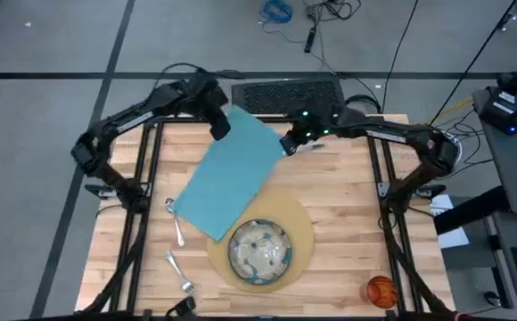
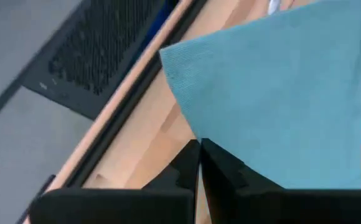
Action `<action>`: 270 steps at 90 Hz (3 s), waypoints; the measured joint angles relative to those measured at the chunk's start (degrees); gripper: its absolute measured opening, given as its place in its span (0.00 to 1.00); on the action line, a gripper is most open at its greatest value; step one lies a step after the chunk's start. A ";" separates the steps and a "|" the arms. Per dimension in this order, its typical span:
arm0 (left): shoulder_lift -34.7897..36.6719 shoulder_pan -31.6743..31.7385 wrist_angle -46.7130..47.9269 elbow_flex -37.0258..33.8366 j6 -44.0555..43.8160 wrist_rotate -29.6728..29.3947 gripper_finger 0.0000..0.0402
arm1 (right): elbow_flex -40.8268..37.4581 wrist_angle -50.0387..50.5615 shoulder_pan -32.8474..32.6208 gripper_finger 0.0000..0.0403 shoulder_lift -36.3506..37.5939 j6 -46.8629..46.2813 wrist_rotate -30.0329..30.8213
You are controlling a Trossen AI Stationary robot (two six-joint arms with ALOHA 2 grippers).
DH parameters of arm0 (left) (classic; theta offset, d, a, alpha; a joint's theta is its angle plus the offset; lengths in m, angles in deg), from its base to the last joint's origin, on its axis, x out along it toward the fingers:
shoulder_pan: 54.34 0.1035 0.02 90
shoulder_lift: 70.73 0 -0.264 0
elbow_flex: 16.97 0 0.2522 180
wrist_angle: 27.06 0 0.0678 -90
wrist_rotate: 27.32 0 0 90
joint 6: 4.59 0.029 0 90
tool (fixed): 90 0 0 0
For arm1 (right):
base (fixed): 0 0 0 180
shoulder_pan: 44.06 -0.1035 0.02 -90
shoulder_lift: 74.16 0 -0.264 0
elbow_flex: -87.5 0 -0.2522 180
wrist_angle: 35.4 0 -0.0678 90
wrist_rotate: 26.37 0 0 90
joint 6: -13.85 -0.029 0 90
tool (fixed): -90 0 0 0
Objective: Set table place
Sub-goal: Fold the blue napkin
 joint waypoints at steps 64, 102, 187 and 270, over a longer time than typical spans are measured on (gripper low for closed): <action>11.53 -6.61 -4.26 0.00 -3.24 0.58 0.00 | 11.70 5.79 -6.38 0.00 9.48 -1.79 -0.04; 6.32 -7.55 -6.00 -0.77 1.17 18.11 0.00 | 22.11 27.28 -8.87 0.00 5.20 -1.11 -2.04; -8.86 -28.37 -21.73 -2.84 -1.85 2.64 0.51 | 22.08 32.80 -8.94 0.00 5.20 -0.55 0.11; -15.60 -31.27 -28.05 -2.80 -11.31 -7.50 0.51 | 22.03 34.73 -8.92 0.00 5.22 0.83 1.74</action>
